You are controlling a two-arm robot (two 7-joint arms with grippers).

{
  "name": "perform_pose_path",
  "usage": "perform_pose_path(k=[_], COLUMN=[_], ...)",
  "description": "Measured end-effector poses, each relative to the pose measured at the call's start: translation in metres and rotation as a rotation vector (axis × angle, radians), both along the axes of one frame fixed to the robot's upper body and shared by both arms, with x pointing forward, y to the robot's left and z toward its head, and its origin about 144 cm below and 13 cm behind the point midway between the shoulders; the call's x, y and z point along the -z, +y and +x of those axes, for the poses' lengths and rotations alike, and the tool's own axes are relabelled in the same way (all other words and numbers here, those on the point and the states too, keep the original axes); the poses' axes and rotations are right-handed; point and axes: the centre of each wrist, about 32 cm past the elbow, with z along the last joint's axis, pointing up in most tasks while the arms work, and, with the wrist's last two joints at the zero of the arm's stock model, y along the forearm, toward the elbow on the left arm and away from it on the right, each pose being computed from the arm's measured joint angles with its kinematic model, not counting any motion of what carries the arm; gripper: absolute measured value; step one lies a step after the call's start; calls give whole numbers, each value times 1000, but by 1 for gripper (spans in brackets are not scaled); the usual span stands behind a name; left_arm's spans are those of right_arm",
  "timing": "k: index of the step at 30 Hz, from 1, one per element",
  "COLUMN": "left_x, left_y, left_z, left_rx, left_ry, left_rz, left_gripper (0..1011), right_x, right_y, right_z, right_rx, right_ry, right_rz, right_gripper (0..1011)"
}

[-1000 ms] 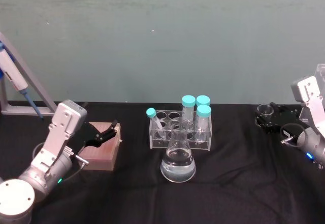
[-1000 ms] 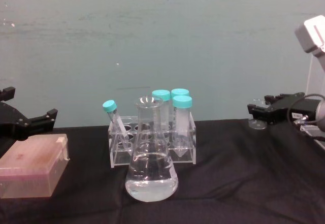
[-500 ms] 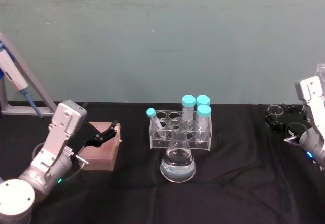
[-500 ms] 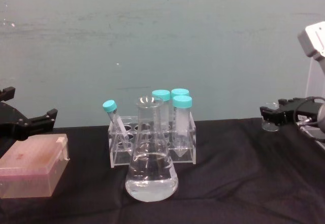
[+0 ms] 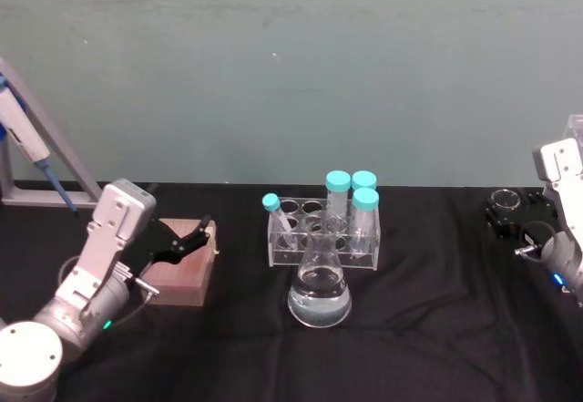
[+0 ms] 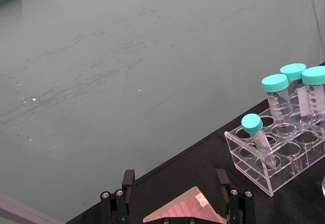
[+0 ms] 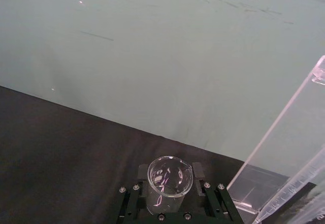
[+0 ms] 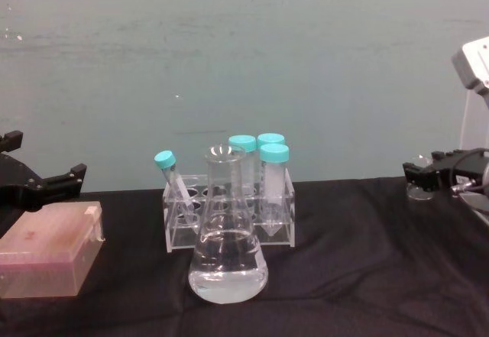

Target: Place the experimental apparatus aside using one hand.

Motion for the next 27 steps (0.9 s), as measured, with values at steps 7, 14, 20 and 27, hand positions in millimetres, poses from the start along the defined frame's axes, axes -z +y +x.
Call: perform_pose_path(k=[7, 14, 20, 27], left_x=[0, 0, 0, 0], left_y=[0, 0, 0, 0], left_z=[0, 0, 0, 0], left_rx=[0, 0, 0, 0], left_ry=[0, 0, 0, 0], left_rz=[0, 0, 0, 0], left_gripper=[1000, 1000, 1000, 1000], right_x=[1, 2, 3, 4], right_y=[-1, -2, -2, -3], right_z=[-1, -1, -2, -2], right_rx=[13, 23, 26, 30], right_ry=[5, 6, 10, 17], right_rz=[-9, -16, -19, -17], right_gripper=[520, 520, 520, 520])
